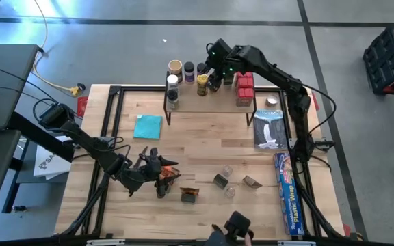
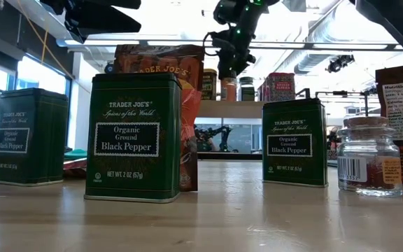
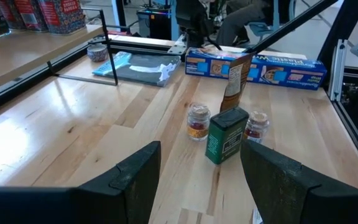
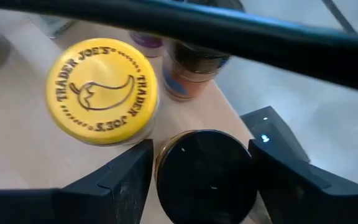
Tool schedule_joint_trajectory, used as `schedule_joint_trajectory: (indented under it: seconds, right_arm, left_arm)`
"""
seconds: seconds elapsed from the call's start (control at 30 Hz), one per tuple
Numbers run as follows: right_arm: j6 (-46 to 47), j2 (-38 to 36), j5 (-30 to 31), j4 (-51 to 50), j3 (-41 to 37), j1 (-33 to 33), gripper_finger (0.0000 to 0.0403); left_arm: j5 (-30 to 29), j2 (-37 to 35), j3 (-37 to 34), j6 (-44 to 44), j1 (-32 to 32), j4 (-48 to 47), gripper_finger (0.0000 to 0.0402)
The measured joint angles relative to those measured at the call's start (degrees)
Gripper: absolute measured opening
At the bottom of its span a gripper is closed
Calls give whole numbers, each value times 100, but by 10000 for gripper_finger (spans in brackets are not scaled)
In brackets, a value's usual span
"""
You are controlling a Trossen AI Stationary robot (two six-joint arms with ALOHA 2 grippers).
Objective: Shelf spices
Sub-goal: Put the black seasoning bottle on the shelf
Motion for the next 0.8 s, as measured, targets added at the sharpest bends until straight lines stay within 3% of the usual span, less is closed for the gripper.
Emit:
schedule_joint_trajectory:
  seconds: [0.37,0.63,0.8]
  right_arm:
    - [-360,-37,250,229,0,82,258]
    - [-470,-487,502,468,0,241,259]
    - [-370,-765,229,305,1,295,250]
  left_arm:
    - [1,0,0,2,0,-4,215]
    - [65,0,0,0,-2,-2,215]
    - [66,0,0,-5,-1,0,215]
